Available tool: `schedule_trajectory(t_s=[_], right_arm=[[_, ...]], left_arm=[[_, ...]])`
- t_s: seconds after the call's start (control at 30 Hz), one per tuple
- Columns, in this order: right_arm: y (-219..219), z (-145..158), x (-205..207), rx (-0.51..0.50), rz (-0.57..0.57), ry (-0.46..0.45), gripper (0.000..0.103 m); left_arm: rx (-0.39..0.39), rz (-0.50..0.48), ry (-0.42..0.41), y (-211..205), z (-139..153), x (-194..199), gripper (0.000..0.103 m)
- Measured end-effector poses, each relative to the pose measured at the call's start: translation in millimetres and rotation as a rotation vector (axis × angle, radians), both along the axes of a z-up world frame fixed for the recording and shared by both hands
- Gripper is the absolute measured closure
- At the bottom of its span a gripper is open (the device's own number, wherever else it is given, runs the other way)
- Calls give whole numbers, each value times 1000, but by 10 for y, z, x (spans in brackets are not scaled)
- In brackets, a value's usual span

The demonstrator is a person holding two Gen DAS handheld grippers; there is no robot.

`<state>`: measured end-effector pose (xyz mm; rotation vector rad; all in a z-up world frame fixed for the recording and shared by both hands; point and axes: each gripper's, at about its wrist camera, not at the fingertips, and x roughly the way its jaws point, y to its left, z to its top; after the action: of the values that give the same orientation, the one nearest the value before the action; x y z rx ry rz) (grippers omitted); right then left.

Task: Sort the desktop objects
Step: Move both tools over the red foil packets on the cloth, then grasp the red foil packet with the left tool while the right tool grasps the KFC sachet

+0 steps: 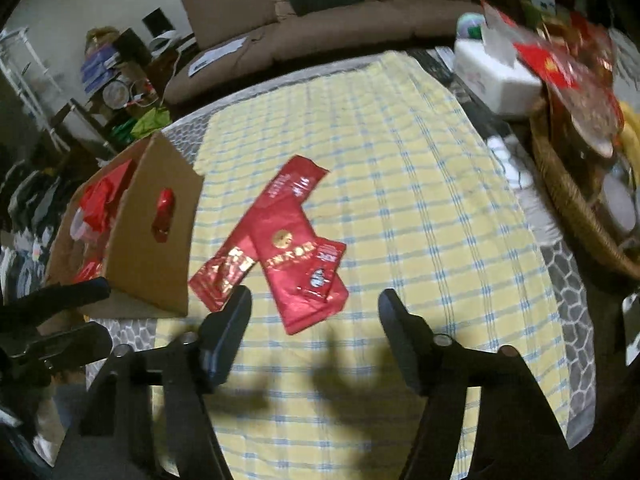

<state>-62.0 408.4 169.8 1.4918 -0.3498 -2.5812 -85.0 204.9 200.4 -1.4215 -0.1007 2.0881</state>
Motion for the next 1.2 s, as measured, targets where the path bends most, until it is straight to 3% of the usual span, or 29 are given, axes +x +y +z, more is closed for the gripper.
schedule_trajectory(t_s=[0.1, 0.2, 0.5, 0.83, 1.07, 1.2], right_arm=[[131, -147, -62, -25, -20, -24, 48], [211, -306, -142, -48, -36, -42, 49], [119, -875, -513, -50, -49, -93, 54], [-10, -1057, -801, -66, -40, -87, 55], [-110, -1217, -848, -31, -33, -98, 56], [-111, -1224, -844, 24, -27, -73, 77]], left_arm=[[25, 28, -21, 88, -122, -57, 19], [34, 51, -48, 142, -257, -135, 23], [43, 111, -94, 343, -626, -350, 22], [154, 218, -145, 234, -860, -554, 21], [180, 255, -174, 187, -983, -641, 21], [168, 252, -181, 205, -1025, -661, 21]])
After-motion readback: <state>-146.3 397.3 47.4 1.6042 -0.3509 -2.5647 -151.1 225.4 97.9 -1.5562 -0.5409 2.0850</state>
